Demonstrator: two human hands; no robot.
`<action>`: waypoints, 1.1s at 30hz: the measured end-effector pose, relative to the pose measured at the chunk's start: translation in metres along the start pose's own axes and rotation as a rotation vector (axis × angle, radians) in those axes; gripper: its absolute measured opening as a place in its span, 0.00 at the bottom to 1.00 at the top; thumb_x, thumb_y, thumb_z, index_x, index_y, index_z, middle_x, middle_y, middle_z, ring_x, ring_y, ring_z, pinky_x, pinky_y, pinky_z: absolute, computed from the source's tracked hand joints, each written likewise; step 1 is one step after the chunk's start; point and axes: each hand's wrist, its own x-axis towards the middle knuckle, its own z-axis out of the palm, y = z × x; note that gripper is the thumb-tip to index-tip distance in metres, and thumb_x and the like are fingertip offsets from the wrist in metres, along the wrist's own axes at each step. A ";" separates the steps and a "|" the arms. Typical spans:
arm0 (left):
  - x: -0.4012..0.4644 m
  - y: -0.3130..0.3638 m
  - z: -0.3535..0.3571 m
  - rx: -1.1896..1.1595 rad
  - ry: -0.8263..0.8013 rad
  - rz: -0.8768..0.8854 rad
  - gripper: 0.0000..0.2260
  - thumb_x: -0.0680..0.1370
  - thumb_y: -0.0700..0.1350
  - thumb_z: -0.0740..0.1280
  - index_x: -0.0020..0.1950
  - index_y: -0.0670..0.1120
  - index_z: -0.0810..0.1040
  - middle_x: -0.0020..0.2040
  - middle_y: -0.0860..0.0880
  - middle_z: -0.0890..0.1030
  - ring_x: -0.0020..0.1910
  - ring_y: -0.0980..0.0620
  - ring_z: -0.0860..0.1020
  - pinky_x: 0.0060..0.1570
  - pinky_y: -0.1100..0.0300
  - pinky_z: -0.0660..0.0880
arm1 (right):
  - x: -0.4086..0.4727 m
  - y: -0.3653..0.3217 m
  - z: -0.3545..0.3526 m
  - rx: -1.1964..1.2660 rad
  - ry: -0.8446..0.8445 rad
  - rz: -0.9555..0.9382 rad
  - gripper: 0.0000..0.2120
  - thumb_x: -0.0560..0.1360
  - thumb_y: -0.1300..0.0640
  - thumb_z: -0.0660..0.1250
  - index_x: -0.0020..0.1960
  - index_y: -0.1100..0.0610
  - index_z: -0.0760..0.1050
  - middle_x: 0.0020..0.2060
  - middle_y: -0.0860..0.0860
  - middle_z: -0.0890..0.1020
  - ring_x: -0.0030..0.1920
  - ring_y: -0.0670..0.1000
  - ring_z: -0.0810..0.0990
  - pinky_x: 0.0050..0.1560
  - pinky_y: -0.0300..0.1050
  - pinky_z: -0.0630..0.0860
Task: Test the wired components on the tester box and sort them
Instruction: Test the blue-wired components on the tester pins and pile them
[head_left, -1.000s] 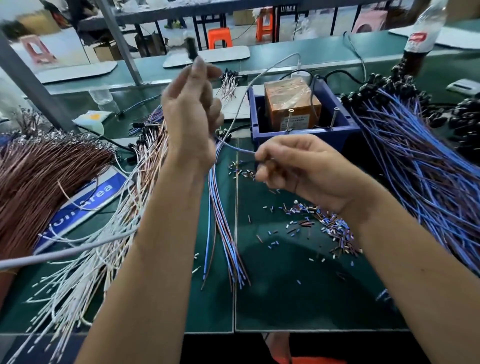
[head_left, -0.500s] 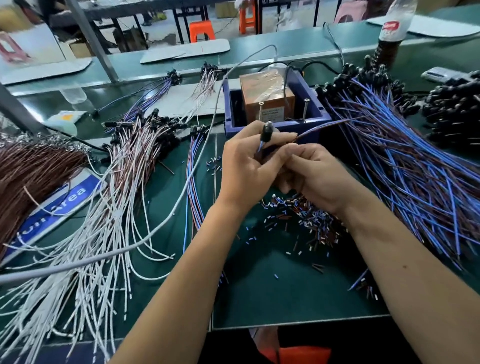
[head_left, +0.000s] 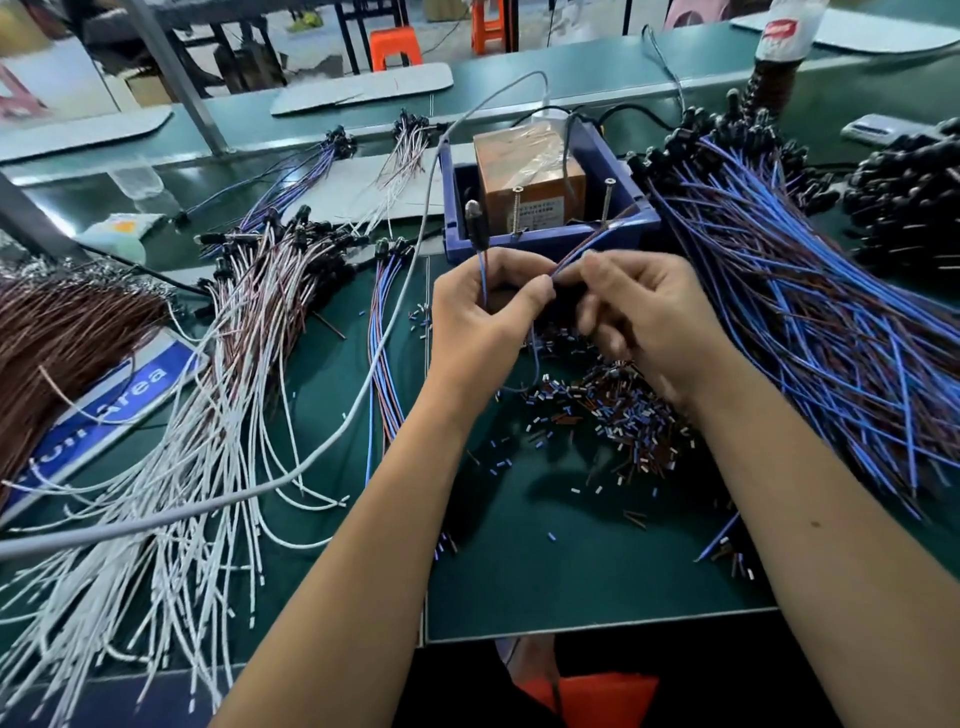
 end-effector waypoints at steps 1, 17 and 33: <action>-0.001 -0.001 0.000 0.017 -0.010 -0.009 0.05 0.76 0.35 0.71 0.45 0.43 0.84 0.38 0.50 0.84 0.39 0.55 0.81 0.43 0.60 0.79 | 0.001 -0.001 -0.001 0.040 0.072 -0.021 0.12 0.81 0.51 0.70 0.50 0.60 0.83 0.30 0.53 0.81 0.21 0.46 0.68 0.22 0.37 0.63; -0.002 -0.007 -0.001 0.021 -0.187 -0.119 0.04 0.79 0.43 0.71 0.46 0.43 0.82 0.34 0.49 0.84 0.31 0.60 0.78 0.36 0.71 0.71 | 0.003 0.006 -0.001 0.014 0.096 -0.073 0.06 0.79 0.58 0.73 0.45 0.58 0.87 0.32 0.55 0.83 0.23 0.47 0.69 0.24 0.37 0.65; 0.000 0.002 -0.012 -0.093 -0.406 -0.365 0.06 0.77 0.44 0.70 0.47 0.44 0.86 0.39 0.43 0.85 0.27 0.57 0.66 0.27 0.69 0.62 | 0.001 0.001 -0.002 -0.086 0.137 -0.137 0.14 0.83 0.51 0.68 0.43 0.57 0.85 0.27 0.54 0.80 0.19 0.48 0.71 0.22 0.37 0.67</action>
